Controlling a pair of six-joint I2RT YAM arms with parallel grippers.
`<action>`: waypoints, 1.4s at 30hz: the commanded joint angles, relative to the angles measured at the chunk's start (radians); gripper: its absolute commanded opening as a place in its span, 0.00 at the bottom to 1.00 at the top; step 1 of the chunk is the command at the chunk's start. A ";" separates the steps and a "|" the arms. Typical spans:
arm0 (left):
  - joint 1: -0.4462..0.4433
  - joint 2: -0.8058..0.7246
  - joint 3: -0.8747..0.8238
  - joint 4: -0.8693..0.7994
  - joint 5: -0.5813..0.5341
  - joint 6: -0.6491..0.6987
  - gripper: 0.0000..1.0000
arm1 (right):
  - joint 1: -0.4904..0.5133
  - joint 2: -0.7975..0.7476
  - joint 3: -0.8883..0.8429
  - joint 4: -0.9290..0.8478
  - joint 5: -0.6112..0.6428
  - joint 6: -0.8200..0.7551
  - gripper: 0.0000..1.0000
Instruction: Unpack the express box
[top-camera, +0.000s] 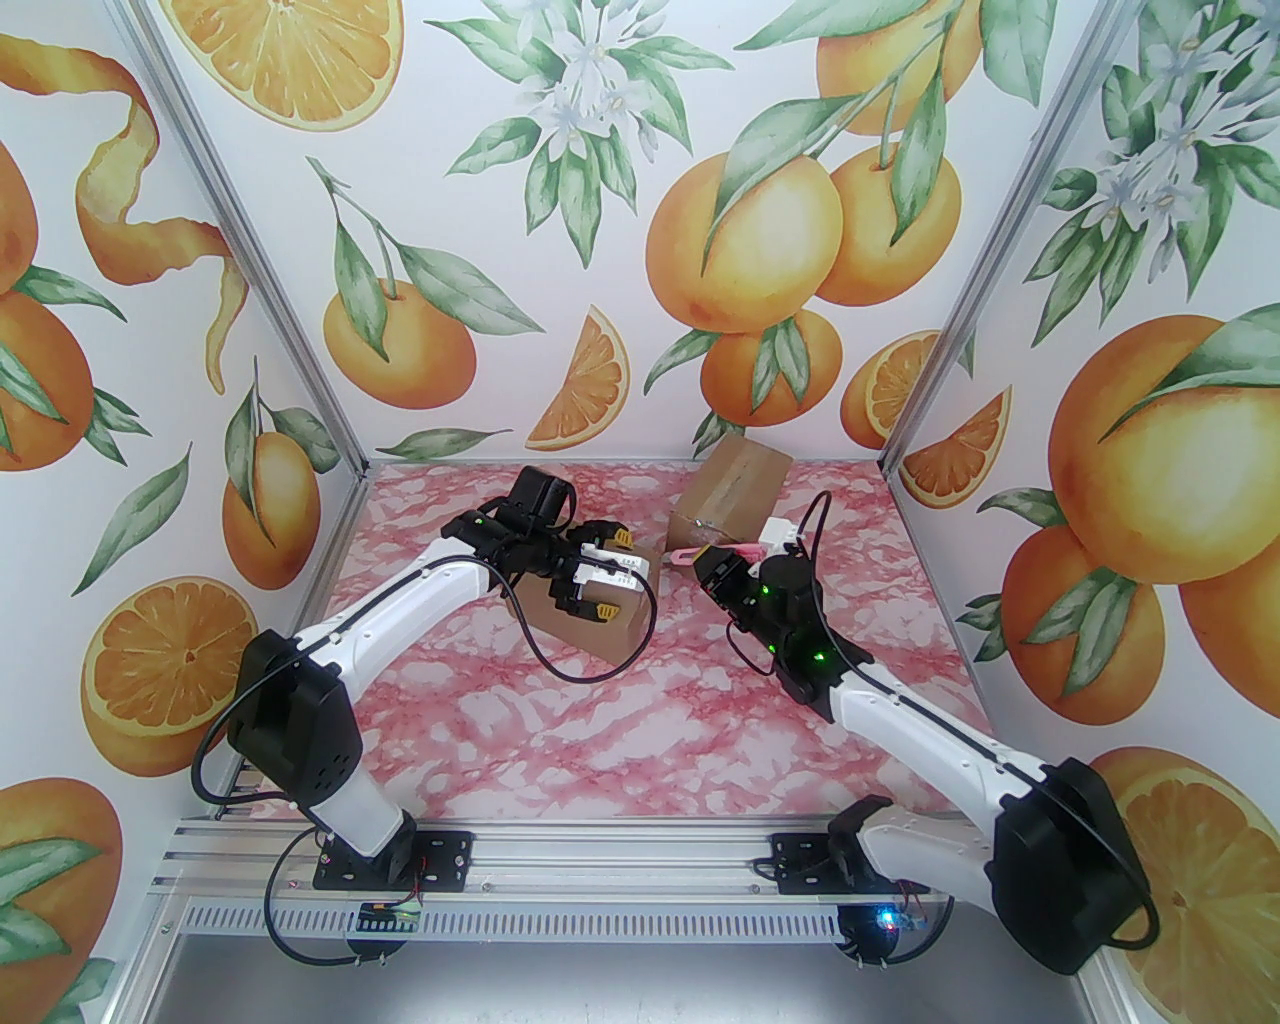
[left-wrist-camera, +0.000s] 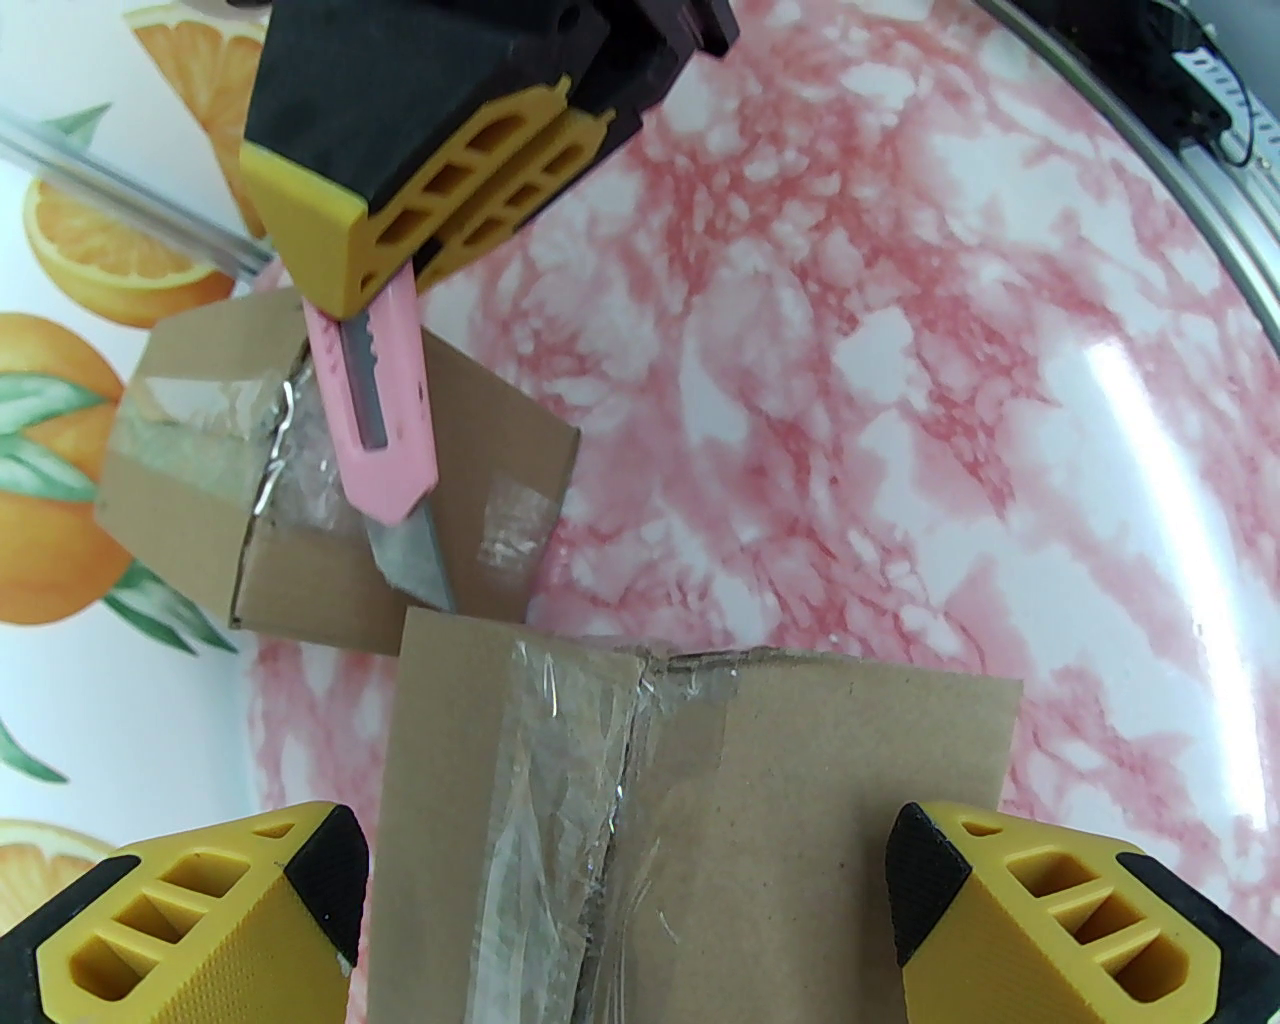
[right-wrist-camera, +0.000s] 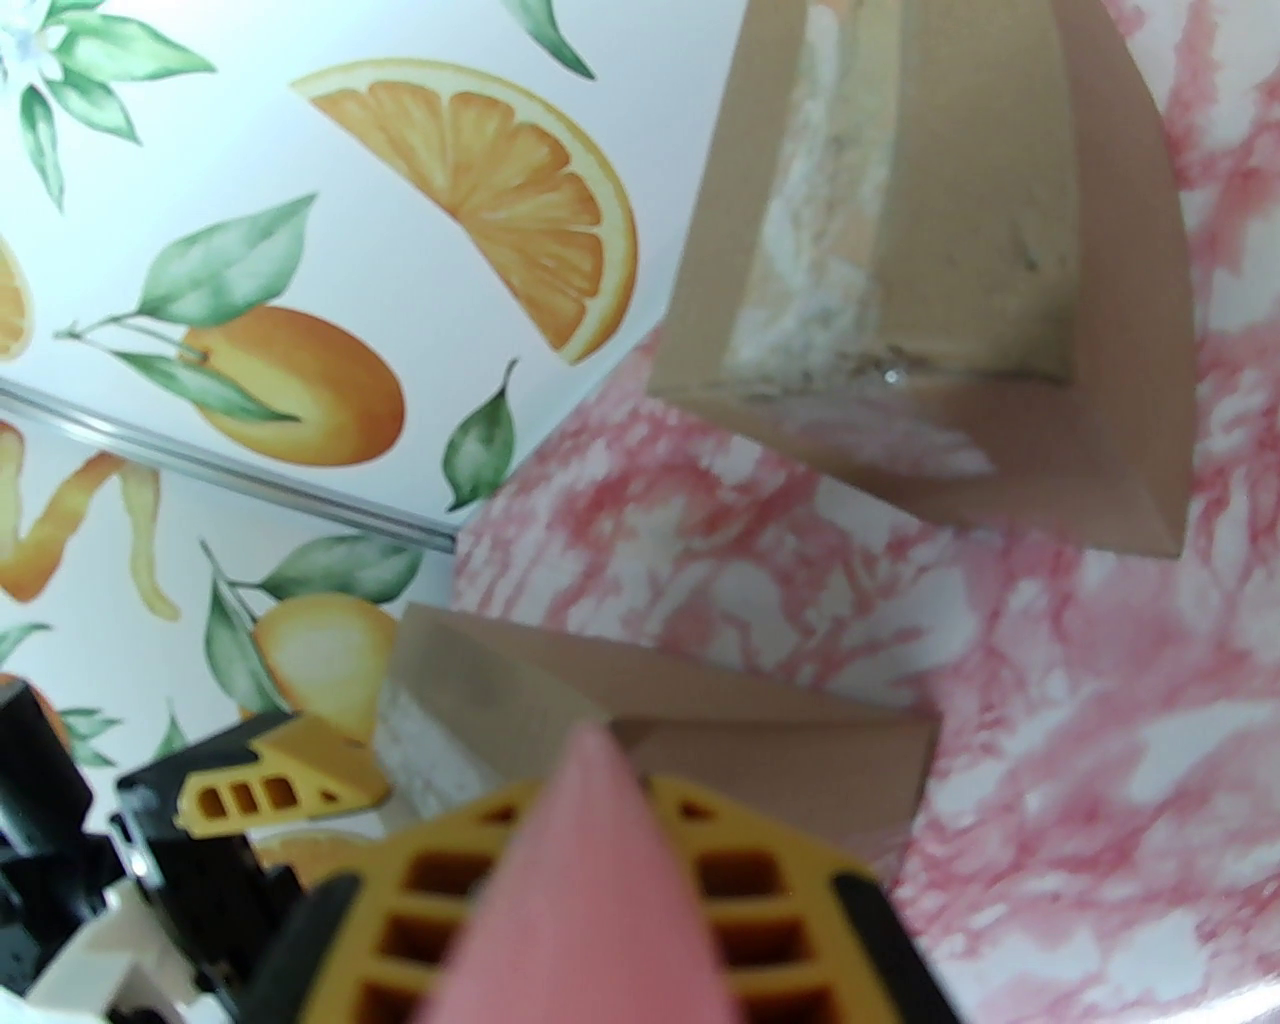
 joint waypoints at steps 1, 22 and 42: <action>-0.006 0.012 0.033 -0.040 0.043 0.005 0.90 | 0.006 0.012 -0.017 0.081 0.015 0.043 0.00; -0.029 0.047 -0.023 0.004 0.023 -0.040 0.90 | 0.007 -0.054 -0.072 0.037 -0.020 0.087 0.00; 0.030 0.034 -0.044 0.136 0.085 -0.269 0.89 | 0.011 0.032 -0.335 0.641 0.015 0.362 0.00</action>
